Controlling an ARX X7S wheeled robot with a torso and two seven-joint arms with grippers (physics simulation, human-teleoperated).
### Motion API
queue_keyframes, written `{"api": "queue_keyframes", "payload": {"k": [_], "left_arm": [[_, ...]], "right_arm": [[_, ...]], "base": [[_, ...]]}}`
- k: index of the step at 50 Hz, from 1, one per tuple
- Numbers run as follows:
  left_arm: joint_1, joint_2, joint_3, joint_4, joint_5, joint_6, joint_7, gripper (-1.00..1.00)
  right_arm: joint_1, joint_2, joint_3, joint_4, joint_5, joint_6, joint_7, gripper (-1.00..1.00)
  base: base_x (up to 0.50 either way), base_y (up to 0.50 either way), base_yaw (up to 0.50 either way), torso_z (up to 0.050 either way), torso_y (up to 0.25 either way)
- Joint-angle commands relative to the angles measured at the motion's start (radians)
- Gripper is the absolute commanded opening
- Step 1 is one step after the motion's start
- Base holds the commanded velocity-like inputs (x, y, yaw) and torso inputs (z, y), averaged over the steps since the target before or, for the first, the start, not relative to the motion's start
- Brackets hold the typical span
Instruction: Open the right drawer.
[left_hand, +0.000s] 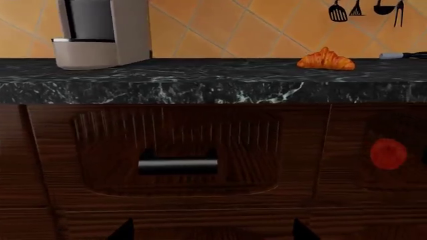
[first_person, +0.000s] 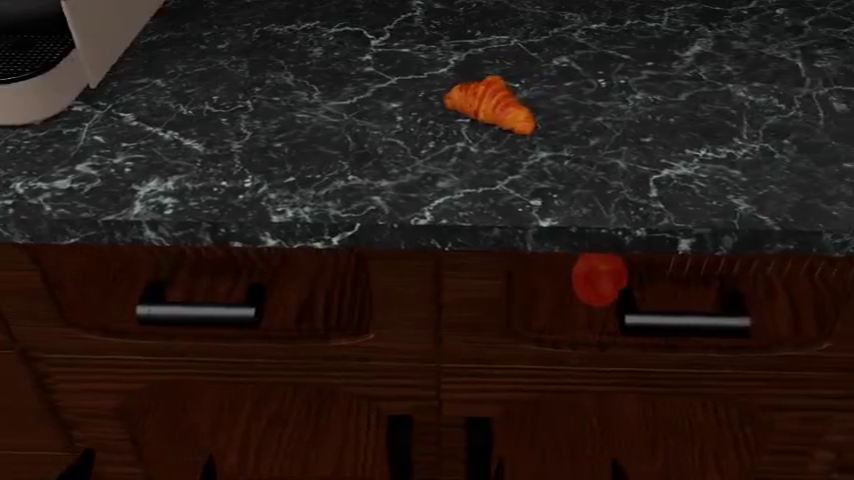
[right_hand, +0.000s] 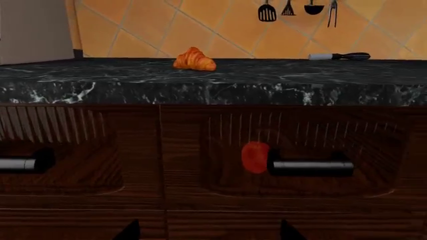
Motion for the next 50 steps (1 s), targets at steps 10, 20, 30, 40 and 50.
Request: {"api": "queue_keyframes", "payload": {"k": [10,20,30,40,50], "left_arm": [[-0.003,-0.023,0.026,-0.001,-0.021,0.003,-0.029,1.0],[-0.003,-0.032,0.037,-0.004,-0.029,0.009,-0.04,1.0],[0.0,-0.041,0.046,0.01,-0.04,0.008,-0.049,1.0],[0.002,-0.051,0.055,0.013,-0.053,0.022,-0.048,1.0],[0.0,-0.062,0.076,0.008,-0.027,0.026,-0.063,1.0]], "right_arm": [[0.004,0.023,-0.026,0.008,0.022,-0.009,0.028,1.0],[0.002,0.032,-0.036,-0.002,0.031,-0.005,0.04,1.0],[0.005,0.038,-0.041,0.004,0.04,-0.007,0.055,1.0],[0.001,0.046,-0.049,-0.005,0.042,-0.01,0.069,1.0],[0.007,0.053,-0.059,0.008,0.048,-0.017,0.074,1.0]], "base": [[0.0,-0.39,0.0,0.0,0.0],[0.0,-0.39,0.0,0.0,0.0],[0.0,-0.39,0.0,0.0,0.0],[0.0,-0.01,0.0,0.0,0.0],[0.0,0.0,0.0,0.0,-0.093]]}}
